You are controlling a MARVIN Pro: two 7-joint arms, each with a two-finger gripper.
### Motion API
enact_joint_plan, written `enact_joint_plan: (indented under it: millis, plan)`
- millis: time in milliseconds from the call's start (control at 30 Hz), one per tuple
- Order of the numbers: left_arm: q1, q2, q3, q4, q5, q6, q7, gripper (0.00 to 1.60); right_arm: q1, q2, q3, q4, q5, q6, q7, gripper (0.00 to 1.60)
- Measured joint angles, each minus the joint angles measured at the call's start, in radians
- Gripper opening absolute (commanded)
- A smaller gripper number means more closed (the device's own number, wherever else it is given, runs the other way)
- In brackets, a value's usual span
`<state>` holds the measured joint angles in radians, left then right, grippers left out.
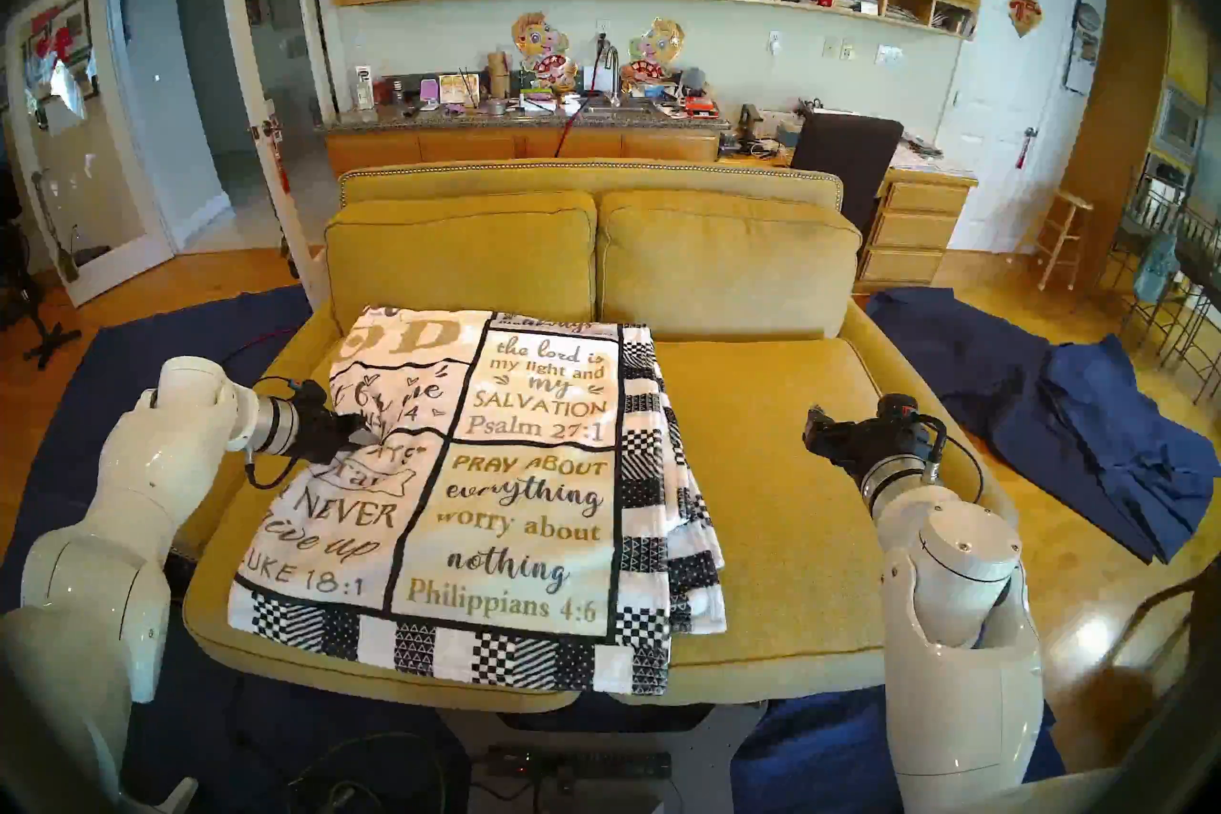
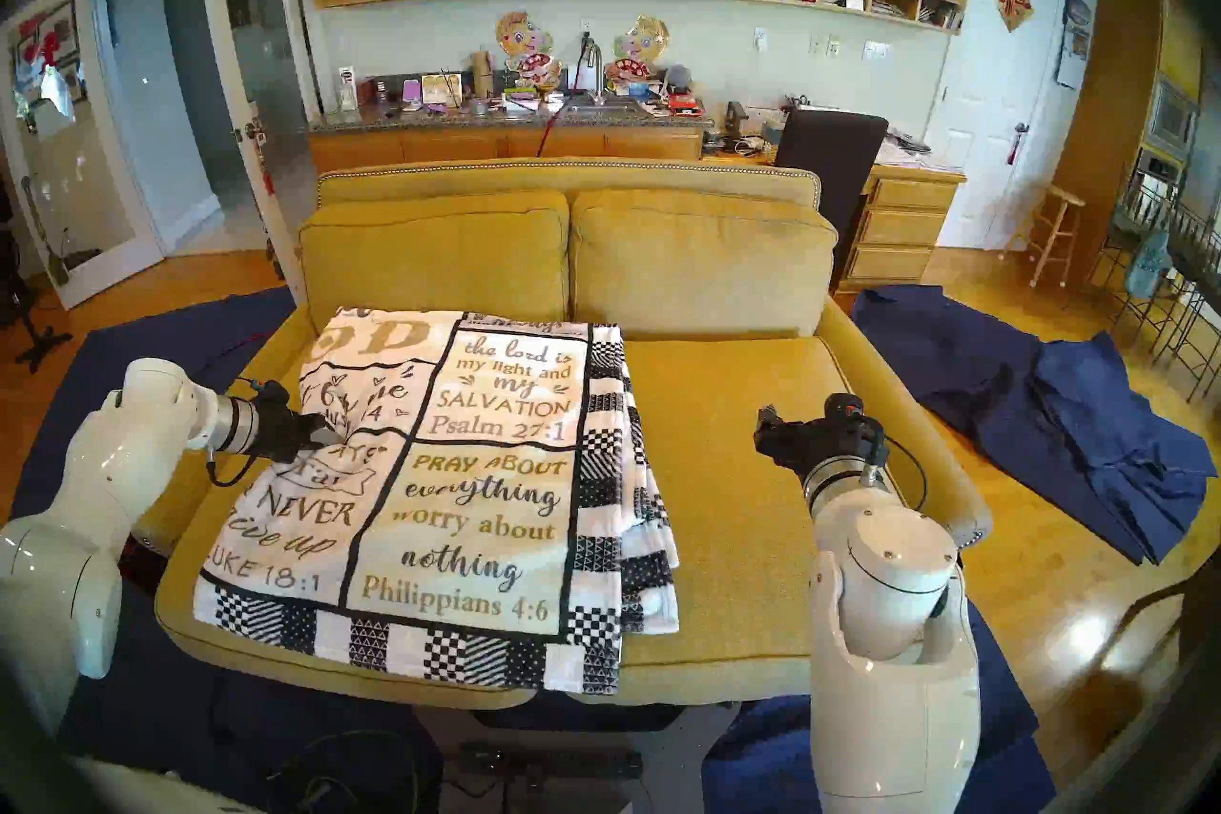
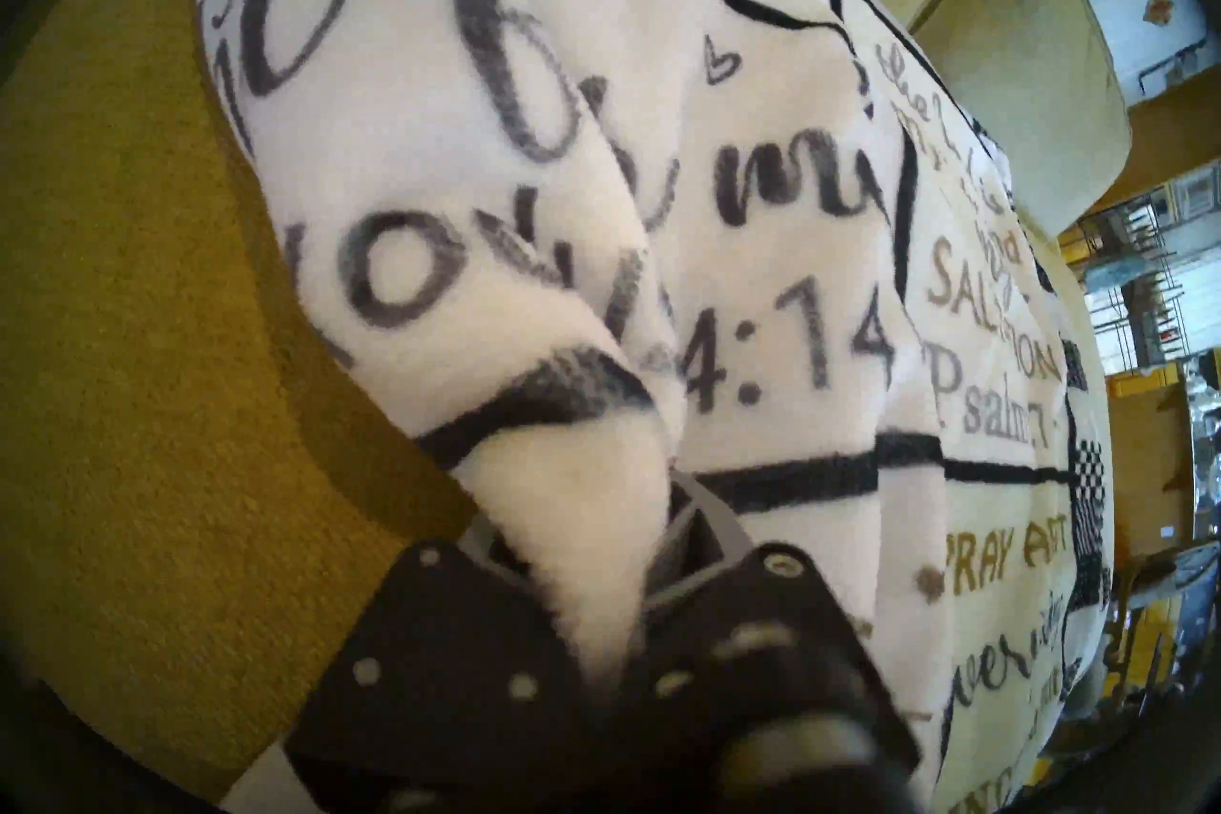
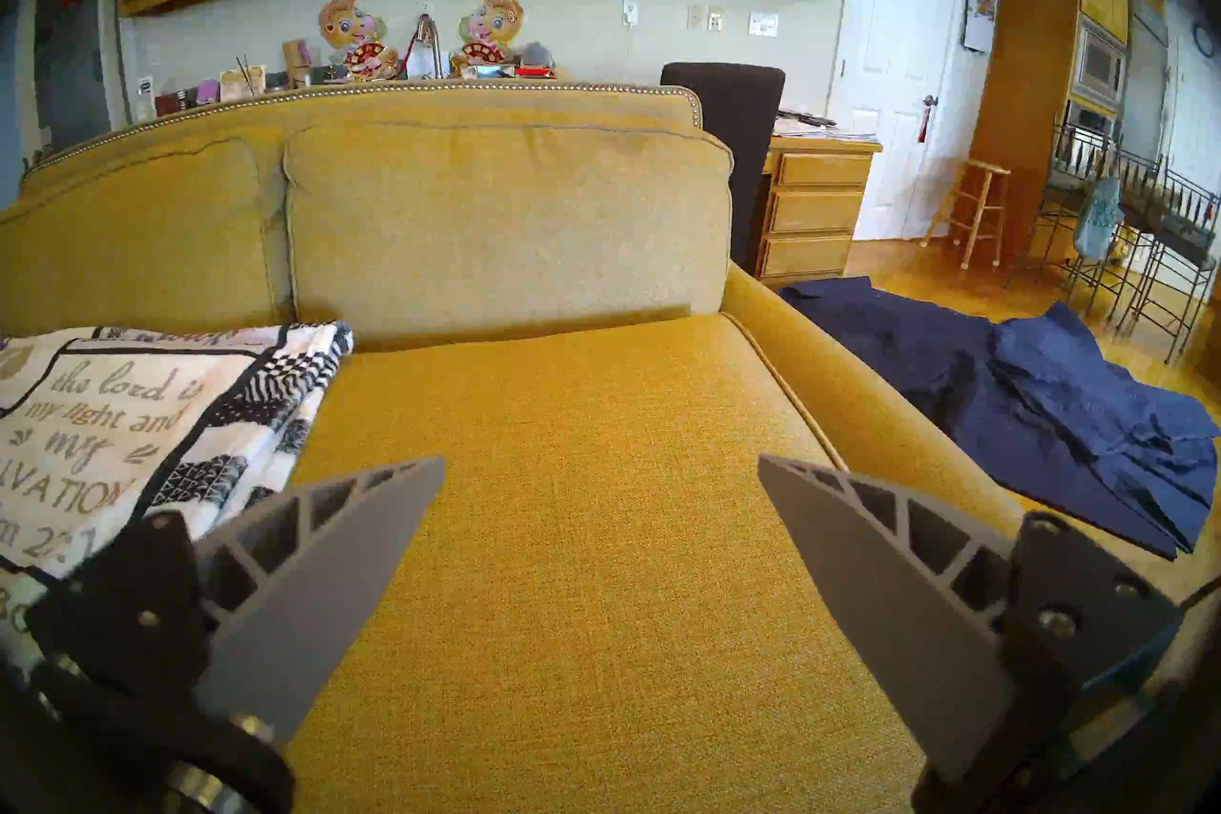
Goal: Fold the blanket in half twice
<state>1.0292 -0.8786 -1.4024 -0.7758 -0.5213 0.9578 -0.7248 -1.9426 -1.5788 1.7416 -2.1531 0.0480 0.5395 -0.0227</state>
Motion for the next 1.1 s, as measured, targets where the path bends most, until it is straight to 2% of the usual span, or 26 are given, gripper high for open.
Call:
enact_joint_plan:
  millis: [233,533,900,1100]
  plan:
    - [0.000,0.016,0.030,-0.023,-0.016,0.001,0.008,0.00,0.000,0.000,0.000,-0.002,0.000,0.000,0.000,1.60]
    - [0.002,0.019,0.055,-0.047,-0.048,0.003,0.066,0.00,0.000,0.000,0.000,-0.003,0.000,0.000,0.000,1.60]
    - [0.016,0.026,0.062,-0.074,-0.112,0.004,0.134,0.00,0.000,-0.001,0.000,-0.002,0.001,0.003,0.003,1.60]
    - [0.025,0.029,0.063,-0.086,-0.144,0.004,0.164,0.00,0.015,-0.003,0.000,0.012,0.019,0.029,0.015,1.60]
